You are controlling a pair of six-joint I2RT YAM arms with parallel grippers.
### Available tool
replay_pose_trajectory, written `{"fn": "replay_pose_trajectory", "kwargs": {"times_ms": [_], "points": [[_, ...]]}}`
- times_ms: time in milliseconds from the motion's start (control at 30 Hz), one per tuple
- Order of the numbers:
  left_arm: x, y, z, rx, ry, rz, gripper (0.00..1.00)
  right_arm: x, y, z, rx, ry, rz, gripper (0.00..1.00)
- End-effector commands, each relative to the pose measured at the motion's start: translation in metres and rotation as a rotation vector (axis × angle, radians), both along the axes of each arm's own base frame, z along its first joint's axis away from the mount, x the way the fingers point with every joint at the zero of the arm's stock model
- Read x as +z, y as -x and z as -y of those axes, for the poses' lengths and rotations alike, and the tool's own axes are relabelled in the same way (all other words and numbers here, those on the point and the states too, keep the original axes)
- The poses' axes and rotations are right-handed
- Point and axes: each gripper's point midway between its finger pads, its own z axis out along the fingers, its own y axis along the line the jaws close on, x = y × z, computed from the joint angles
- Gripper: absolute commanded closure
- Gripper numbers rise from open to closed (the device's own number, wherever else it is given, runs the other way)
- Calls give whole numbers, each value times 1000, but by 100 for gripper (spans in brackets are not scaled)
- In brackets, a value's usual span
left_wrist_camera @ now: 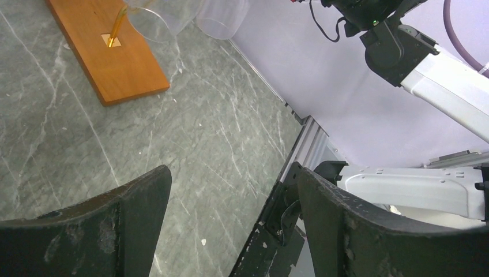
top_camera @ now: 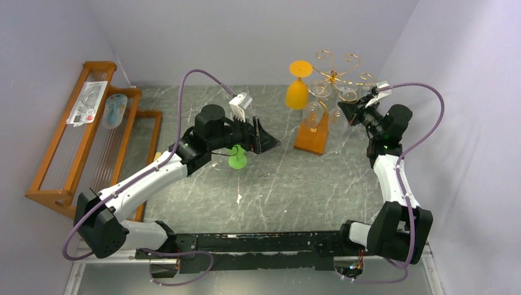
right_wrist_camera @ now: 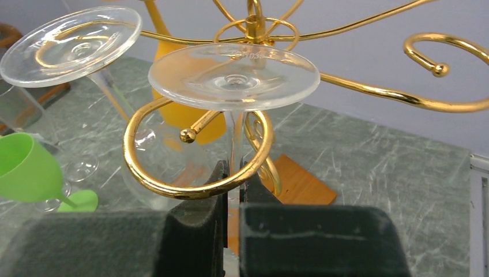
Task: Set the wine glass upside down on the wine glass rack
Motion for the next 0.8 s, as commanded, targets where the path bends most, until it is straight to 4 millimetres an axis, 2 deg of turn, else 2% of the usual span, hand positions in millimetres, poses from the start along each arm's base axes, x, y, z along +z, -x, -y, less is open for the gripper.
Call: {"fn": "replay_pose_trajectory", "kwargs": {"times_ms": [0, 433, 767], "points": [[9, -2, 0, -9, 14, 6, 16, 15, 1, -10, 88, 39, 54, 100], [5, -2, -2, -3, 10, -3, 16, 20, 25, -20, 126, 68, 124, 100], [5, -1, -6, 5, 5, 3, 16, 27, 35, -9, 13, 64, 177, 100]]}}
